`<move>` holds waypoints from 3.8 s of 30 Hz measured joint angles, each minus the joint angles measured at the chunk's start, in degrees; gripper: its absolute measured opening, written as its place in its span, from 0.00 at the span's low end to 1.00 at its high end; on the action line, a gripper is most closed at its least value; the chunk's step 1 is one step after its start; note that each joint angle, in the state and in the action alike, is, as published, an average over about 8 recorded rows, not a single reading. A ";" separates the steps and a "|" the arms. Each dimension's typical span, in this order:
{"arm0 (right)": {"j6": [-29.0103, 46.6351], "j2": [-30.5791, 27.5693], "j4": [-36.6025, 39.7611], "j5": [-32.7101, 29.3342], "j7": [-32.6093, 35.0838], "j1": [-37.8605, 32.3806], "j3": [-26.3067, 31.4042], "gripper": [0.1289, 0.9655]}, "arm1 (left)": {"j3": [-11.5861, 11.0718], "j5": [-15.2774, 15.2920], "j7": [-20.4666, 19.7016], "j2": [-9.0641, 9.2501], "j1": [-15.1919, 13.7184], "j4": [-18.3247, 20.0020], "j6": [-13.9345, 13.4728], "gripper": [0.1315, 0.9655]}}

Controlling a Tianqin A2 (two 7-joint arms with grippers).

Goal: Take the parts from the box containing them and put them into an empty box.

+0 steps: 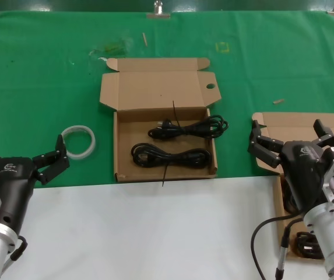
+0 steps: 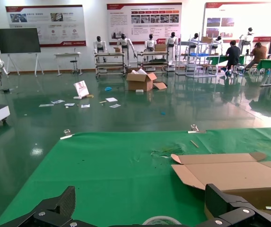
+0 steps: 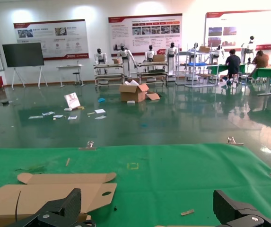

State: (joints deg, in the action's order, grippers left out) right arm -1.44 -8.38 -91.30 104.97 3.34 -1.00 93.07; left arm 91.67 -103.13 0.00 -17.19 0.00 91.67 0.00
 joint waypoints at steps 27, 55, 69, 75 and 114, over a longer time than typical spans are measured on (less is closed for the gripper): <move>0.00 0.00 0.00 0.00 0.00 0.00 0.00 1.00 | 0.00 0.00 0.00 0.00 0.00 0.00 0.00 1.00; 0.00 0.00 0.00 0.00 0.00 0.00 0.00 1.00 | 0.00 0.00 0.00 0.00 0.00 0.00 0.00 1.00; 0.00 0.00 0.00 0.00 0.00 0.00 0.00 1.00 | 0.00 0.00 0.00 0.00 0.00 0.00 0.00 1.00; 0.00 0.00 0.00 0.00 0.00 0.00 0.00 1.00 | 0.00 0.00 0.00 0.00 0.00 0.00 0.00 1.00; 0.00 0.00 0.00 0.00 0.00 0.00 0.00 1.00 | 0.00 0.00 0.00 0.00 0.00 0.00 0.00 1.00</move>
State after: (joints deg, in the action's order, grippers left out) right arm -1.44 -8.38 -91.30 104.97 3.34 -1.00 93.07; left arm 91.67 -103.13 0.00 -17.19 0.00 91.67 0.00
